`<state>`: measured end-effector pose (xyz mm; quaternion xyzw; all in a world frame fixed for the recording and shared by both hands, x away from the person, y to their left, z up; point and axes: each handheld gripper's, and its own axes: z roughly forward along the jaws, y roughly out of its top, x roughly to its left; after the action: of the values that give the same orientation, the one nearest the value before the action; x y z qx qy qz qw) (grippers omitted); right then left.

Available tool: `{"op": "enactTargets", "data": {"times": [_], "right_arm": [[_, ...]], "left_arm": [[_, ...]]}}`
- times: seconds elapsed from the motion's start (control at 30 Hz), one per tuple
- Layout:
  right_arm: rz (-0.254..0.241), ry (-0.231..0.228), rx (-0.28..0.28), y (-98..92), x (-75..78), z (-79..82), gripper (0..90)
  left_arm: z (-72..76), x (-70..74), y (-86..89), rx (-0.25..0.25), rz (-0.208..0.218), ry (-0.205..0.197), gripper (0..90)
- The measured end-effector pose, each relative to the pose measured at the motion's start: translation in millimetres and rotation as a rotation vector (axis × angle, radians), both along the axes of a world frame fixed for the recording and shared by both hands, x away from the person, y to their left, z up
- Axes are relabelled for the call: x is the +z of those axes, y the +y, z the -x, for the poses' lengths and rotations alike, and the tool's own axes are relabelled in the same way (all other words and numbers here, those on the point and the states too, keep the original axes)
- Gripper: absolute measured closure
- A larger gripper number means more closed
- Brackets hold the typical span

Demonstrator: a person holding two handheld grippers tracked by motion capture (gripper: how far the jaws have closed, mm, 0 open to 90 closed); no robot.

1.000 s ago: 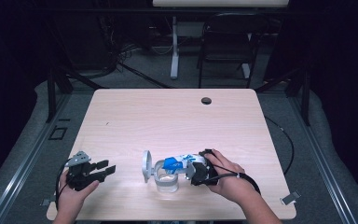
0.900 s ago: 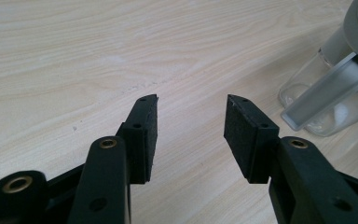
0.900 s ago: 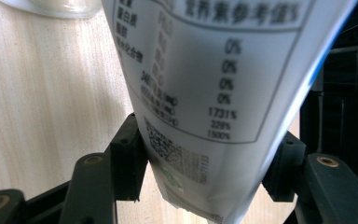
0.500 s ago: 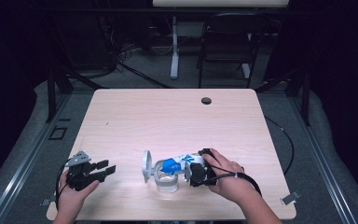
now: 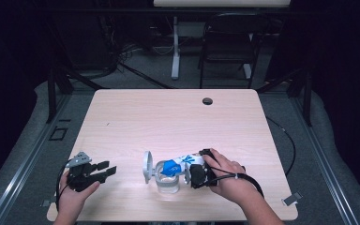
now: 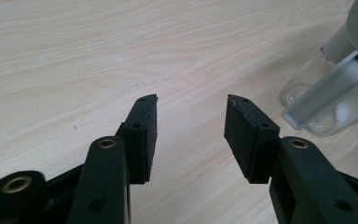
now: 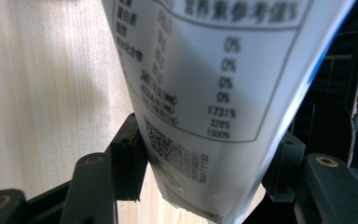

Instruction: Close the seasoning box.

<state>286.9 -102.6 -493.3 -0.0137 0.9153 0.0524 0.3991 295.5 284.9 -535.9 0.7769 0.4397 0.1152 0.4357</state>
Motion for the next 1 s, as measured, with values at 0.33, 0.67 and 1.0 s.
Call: {"op": "enactTargets", "data": {"times": [0.33,0.67,1.0], "right_arm": [[0.049,-0.032,0.004,2.8,2.5,3.1,43.0],[0.059,-0.044,0.006,4.5,3.1,4.2,43.4],[0.090,-0.064,0.012,7.9,4.7,5.1,43.6]], "left_arm": [[0.0,1.0,0.7,-0.003,-0.006,0.005,54.6],[0.2,1.2,0.8,-0.002,-0.004,0.005,54.6],[0.0,0.9,1.2,-0.001,-0.005,0.006,54.6]]}}
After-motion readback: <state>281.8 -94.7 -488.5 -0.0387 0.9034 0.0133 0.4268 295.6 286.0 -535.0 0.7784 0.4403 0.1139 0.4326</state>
